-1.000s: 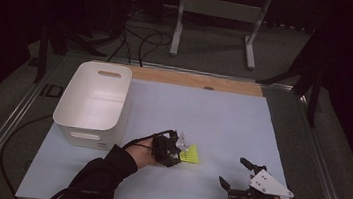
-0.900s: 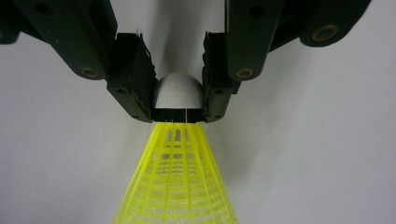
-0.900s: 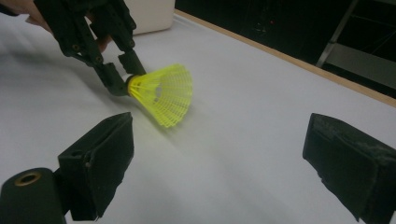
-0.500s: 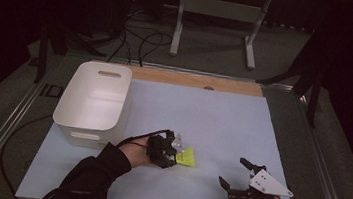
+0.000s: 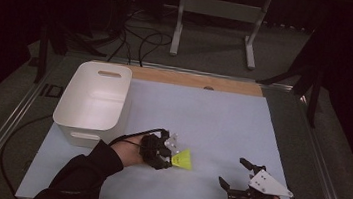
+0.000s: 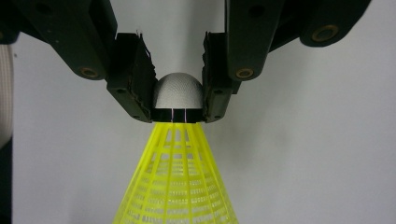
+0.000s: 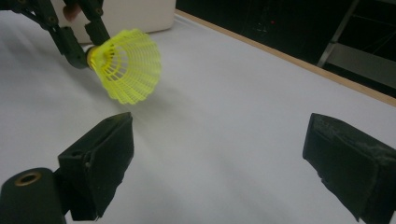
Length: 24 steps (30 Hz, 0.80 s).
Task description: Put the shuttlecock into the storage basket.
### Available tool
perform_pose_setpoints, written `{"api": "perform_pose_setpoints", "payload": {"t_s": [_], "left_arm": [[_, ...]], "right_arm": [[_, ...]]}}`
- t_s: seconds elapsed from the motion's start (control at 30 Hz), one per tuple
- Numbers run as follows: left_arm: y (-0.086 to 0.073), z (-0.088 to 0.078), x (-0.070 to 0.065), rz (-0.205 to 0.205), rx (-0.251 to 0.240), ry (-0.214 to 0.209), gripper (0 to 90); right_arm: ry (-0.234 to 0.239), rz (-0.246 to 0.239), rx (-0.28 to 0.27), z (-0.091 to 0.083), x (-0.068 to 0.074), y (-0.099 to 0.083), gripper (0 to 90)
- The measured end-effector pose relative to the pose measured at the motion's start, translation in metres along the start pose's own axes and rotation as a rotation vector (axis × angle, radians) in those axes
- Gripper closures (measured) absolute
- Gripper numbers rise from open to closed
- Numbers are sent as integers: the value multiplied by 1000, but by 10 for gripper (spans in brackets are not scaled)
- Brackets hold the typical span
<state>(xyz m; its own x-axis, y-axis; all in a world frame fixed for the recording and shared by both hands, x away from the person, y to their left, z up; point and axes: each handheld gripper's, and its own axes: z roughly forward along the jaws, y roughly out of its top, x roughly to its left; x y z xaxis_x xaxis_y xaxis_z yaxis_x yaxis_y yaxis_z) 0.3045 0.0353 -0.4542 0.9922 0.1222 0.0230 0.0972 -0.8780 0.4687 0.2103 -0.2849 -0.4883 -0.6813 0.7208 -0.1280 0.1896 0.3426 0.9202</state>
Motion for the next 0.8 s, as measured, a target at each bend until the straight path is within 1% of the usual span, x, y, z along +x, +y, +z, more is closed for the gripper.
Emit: {"api": "perform_pose_setpoints", "payload": {"t_s": [0.1,0.13,0.23,0.27,0.3,0.53,0.57,0.6,0.63,0.8], "left_arm": [[-3,-6,-2,2,-6,-15,651],[-4,-7,-3,6,-4,-25,651],[-6,-10,-5,21,11,-33,651],[-7,-11,-6,21,10,-31,651],[-8,-13,-6,26,14,-38,651],[-11,-23,-10,52,23,-48,651],[-11,-25,-10,52,18,-49,651],[-12,-27,-11,58,22,-59,651],[-12,-29,-12,60,18,-55,651],[-13,-39,-15,75,12,-66,651]], "right_arm": [[-2,-4,0,0,0,0,87],[-2,-3,-1,0,0,0,87],[-3,-3,0,0,0,0,87],[-1,-4,1,0,0,0,87],[-2,-4,1,0,0,0,87],[-4,-6,3,0,0,0,87],[-3,-5,2,0,0,0,87],[-3,-6,2,0,0,0,87],[-4,-5,3,0,0,0,87],[-4,-3,-2,0,0,0,87]]}}
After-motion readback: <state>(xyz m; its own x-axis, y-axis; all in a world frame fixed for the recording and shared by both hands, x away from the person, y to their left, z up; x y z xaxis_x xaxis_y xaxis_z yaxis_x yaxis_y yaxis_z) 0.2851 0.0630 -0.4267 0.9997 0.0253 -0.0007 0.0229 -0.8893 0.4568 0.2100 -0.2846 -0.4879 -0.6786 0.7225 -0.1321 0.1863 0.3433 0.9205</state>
